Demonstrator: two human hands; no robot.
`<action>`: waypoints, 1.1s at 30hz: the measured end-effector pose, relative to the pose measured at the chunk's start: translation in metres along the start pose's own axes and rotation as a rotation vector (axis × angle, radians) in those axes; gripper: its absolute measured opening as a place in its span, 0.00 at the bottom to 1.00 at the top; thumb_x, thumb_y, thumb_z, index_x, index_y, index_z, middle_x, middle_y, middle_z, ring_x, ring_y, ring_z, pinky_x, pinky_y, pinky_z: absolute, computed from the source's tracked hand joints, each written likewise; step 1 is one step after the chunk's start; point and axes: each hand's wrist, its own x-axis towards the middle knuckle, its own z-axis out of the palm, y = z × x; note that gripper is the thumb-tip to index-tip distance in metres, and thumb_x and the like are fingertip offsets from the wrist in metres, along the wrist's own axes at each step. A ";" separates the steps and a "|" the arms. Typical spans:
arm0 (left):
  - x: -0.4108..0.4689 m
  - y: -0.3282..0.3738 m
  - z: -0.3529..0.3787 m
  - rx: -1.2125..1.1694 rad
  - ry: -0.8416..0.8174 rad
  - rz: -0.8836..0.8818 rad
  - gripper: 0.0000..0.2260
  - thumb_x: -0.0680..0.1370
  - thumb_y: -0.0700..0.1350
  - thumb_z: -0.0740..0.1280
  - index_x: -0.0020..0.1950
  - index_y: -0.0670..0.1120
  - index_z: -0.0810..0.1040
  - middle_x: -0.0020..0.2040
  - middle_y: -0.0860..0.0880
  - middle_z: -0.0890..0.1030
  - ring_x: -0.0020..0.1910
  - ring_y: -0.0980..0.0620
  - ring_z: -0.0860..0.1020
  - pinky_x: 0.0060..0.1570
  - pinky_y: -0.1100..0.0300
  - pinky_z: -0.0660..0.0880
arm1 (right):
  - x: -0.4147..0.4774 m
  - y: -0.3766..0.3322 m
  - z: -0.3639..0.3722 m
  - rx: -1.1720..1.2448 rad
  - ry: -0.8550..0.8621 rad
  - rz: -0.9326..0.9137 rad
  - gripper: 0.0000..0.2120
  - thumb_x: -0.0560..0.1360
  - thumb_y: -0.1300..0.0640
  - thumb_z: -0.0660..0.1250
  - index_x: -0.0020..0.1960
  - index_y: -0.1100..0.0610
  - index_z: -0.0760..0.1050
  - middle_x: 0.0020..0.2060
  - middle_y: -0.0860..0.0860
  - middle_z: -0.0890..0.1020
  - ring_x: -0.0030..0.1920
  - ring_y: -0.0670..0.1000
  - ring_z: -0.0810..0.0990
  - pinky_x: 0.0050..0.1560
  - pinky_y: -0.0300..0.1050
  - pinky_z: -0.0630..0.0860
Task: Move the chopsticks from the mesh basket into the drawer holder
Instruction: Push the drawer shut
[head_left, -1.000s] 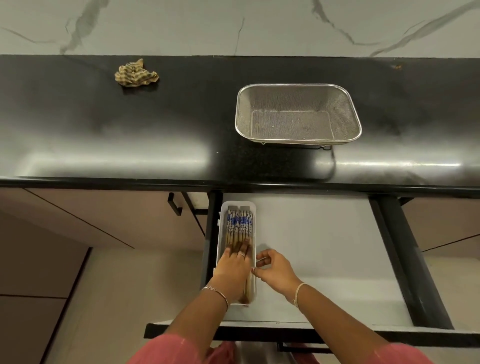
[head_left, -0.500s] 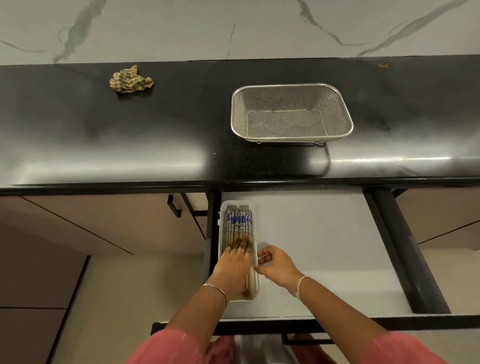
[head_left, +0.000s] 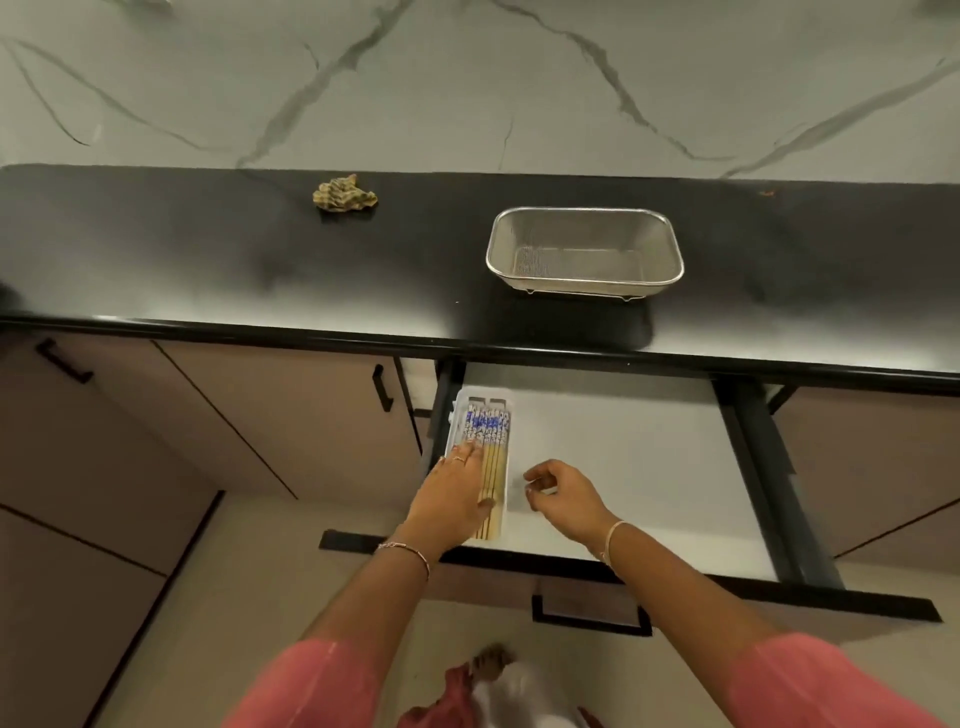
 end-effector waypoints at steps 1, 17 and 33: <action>-0.007 0.005 -0.001 -0.015 0.023 -0.018 0.35 0.78 0.52 0.66 0.78 0.44 0.53 0.79 0.46 0.57 0.77 0.46 0.58 0.75 0.51 0.58 | -0.006 0.001 -0.004 0.003 0.017 -0.024 0.06 0.75 0.60 0.66 0.51 0.53 0.76 0.45 0.48 0.80 0.49 0.53 0.80 0.55 0.47 0.77; -0.146 0.076 0.039 -0.096 0.177 -0.091 0.34 0.80 0.55 0.61 0.79 0.45 0.49 0.80 0.47 0.45 0.79 0.49 0.43 0.76 0.52 0.46 | -0.157 0.066 -0.048 0.129 0.246 -0.011 0.12 0.75 0.66 0.63 0.43 0.49 0.77 0.44 0.49 0.83 0.49 0.51 0.82 0.48 0.41 0.78; -0.139 0.088 0.083 0.095 -0.097 -0.090 0.44 0.80 0.56 0.60 0.70 0.39 0.25 0.72 0.39 0.25 0.74 0.41 0.29 0.75 0.48 0.37 | -0.164 0.106 -0.020 -0.353 0.304 0.064 0.32 0.77 0.54 0.64 0.76 0.59 0.55 0.75 0.56 0.56 0.71 0.56 0.66 0.68 0.47 0.69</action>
